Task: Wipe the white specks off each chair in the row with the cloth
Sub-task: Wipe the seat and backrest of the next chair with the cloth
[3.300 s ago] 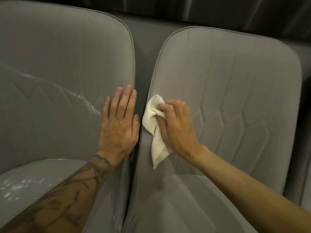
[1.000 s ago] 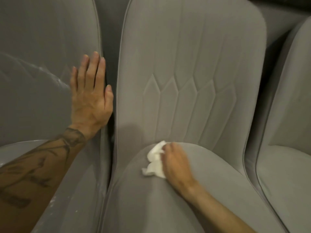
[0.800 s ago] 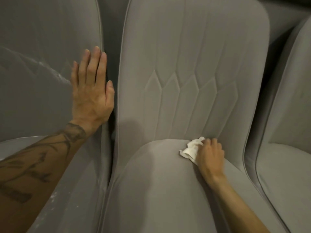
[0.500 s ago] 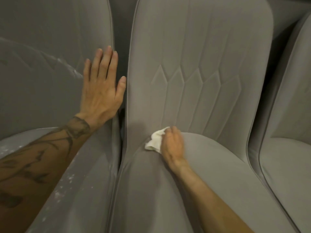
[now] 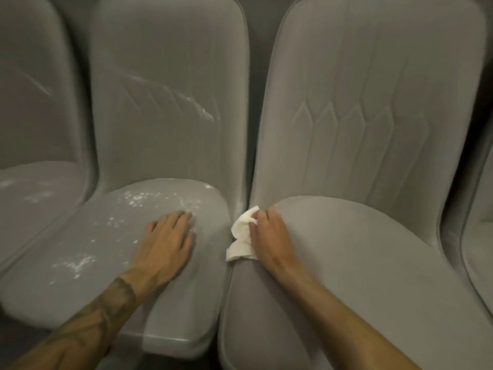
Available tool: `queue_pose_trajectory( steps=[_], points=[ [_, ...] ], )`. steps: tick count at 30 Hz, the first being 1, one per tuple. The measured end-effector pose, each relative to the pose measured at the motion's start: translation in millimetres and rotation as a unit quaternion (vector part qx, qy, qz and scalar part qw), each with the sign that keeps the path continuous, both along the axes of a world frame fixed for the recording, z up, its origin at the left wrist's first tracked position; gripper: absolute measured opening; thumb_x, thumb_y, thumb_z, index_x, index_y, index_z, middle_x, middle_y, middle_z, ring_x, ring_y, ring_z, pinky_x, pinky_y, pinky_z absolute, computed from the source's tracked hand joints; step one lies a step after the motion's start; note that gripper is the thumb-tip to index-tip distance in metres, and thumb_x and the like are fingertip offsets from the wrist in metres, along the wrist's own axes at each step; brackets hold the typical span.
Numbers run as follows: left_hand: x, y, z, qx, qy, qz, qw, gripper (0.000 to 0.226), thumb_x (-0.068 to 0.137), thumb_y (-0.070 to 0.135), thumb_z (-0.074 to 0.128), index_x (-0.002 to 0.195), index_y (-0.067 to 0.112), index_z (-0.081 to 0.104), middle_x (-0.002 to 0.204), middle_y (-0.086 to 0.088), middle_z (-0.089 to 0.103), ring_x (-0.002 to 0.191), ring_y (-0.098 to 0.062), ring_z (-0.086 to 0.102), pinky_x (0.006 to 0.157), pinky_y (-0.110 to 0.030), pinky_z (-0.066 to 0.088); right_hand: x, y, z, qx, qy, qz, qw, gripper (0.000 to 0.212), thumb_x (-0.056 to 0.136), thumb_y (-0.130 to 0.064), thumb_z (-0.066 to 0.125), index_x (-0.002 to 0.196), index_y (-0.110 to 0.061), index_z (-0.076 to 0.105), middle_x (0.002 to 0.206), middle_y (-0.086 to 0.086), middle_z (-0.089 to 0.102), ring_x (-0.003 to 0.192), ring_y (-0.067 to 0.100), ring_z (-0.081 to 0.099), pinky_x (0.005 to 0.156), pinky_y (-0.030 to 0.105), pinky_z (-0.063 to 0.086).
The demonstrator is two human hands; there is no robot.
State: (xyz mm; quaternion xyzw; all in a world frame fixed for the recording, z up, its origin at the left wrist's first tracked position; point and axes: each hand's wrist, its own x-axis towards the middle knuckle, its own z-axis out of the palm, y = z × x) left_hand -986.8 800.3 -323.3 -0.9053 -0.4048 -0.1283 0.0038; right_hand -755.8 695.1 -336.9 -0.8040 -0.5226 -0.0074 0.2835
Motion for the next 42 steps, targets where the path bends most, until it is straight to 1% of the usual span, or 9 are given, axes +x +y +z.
queue_pose_trajectory(
  steps=[7, 9, 12, 16, 20, 26, 31, 38, 42],
  points=[
    [-35, 15, -5, 0.012, 0.013, 0.019, 1.0, 0.053, 0.098, 0.046, 0.026, 0.121, 0.018, 0.064, 0.117, -0.004, 0.065, 0.101, -0.03, 0.062, 0.09, -0.046, 0.049, -56, 19, -8, 0.045, -0.078, -0.004, 0.996, 0.007, 0.077, -0.011, 0.061, 0.084, -0.012, 0.058, 0.083, 0.01, 0.055, 0.071, 0.032, 0.055, 0.059, 0.039, 0.046],
    [-44, 29, -8, 0.011, 0.003, 0.01, 1.0, 0.049, 0.099, 0.045, 0.029, 0.117, 0.018, 0.065, 0.114, -0.004, 0.066, 0.098, -0.03, 0.063, 0.088, -0.047, 0.051, -68, 39, -11, 0.039, -0.083, -0.014, 0.996, 0.004, 0.081, -0.012, 0.056, 0.084, -0.011, 0.058, 0.084, 0.011, 0.056, 0.071, 0.032, 0.055, 0.06, 0.039, 0.046],
    [-65, 58, -13, 0.008, -0.008, -0.009, 1.0, 0.047, 0.101, 0.045, 0.031, 0.117, 0.018, 0.065, 0.117, -0.003, 0.065, 0.1, -0.029, 0.062, 0.092, -0.047, 0.05, -85, 64, -9, 0.027, -0.057, -0.062, 0.996, 0.029, 0.083, -0.015, 0.035, 0.09, -0.004, 0.061, 0.089, 0.017, 0.057, 0.077, 0.039, 0.056, 0.066, 0.044, 0.047],
    [-98, 112, -18, 0.016, -0.021, -0.036, 0.999, 0.046, 0.1, 0.044, 0.031, 0.115, 0.016, 0.065, 0.115, -0.004, 0.066, 0.098, -0.029, 0.062, 0.088, -0.046, 0.05, -102, 89, 1, -0.005, -0.052, -0.115, 0.992, 0.026, 0.097, -0.023, 0.052, 0.104, 0.0, 0.062, 0.1, 0.022, 0.06, 0.093, 0.04, 0.055, 0.082, 0.044, 0.044],
    [-122, 172, -18, 0.02, -0.019, -0.065, 0.997, 0.044, 0.101, 0.044, 0.032, 0.116, 0.017, 0.064, 0.115, -0.004, 0.065, 0.101, -0.028, 0.062, 0.091, -0.045, 0.048, -121, 92, -3, 0.025, -0.109, -0.161, 0.981, 0.031, 0.092, -0.037, 0.061, 0.098, -0.007, 0.064, 0.09, 0.014, 0.059, 0.083, 0.032, 0.055, 0.076, 0.041, 0.046],
    [-146, 243, -23, 0.027, -0.018, -0.123, 0.992, 0.045, 0.102, 0.045, 0.032, 0.116, 0.017, 0.065, 0.114, -0.004, 0.068, 0.1, -0.028, 0.065, 0.088, -0.047, 0.05, -122, 112, -15, -0.031, -0.16, -0.248, 0.955, 0.021, 0.09, -0.025, 0.051, 0.086, -0.006, 0.058, 0.082, 0.015, 0.057, 0.071, 0.036, 0.055, 0.058, 0.041, 0.044],
    [-154, 269, -30, 0.03, -0.072, -0.162, 0.984, 0.046, 0.102, 0.043, 0.032, 0.11, 0.015, 0.067, 0.107, -0.006, 0.069, 0.093, -0.03, 0.065, 0.084, -0.046, 0.047, -139, 117, -8, -0.068, -0.145, -0.28, 0.947, 0.014, 0.084, -0.007, 0.071, 0.084, -0.001, 0.058, 0.08, 0.02, 0.058, 0.07, 0.039, 0.055, 0.06, 0.042, 0.045],
    [-154, 268, -39, 0.007, -0.122, -0.152, 0.981, 0.036, 0.103, 0.04, 0.03, 0.11, 0.02, 0.059, 0.108, 0.001, 0.064, 0.098, -0.022, 0.058, 0.09, -0.04, 0.039, -129, 136, -9, -0.146, -0.148, -0.286, 0.935, 0.015, 0.093, -0.011, 0.056, 0.1, 0.001, 0.061, 0.095, 0.019, 0.059, 0.084, 0.036, 0.053, 0.071, 0.042, 0.039],
    [-153, 268, -42, 0.007, -0.118, -0.144, 0.983, 0.037, 0.103, 0.04, 0.029, 0.111, 0.02, 0.059, 0.107, 0.001, 0.063, 0.099, -0.022, 0.058, 0.091, -0.04, 0.041, -130, 176, -6, -0.107, -0.111, -0.29, 0.945, 0.02, 0.097, -0.016, 0.049, 0.1, 0.002, 0.057, 0.099, 0.022, 0.056, 0.087, 0.041, 0.054, 0.071, 0.046, 0.041]
  ],
)
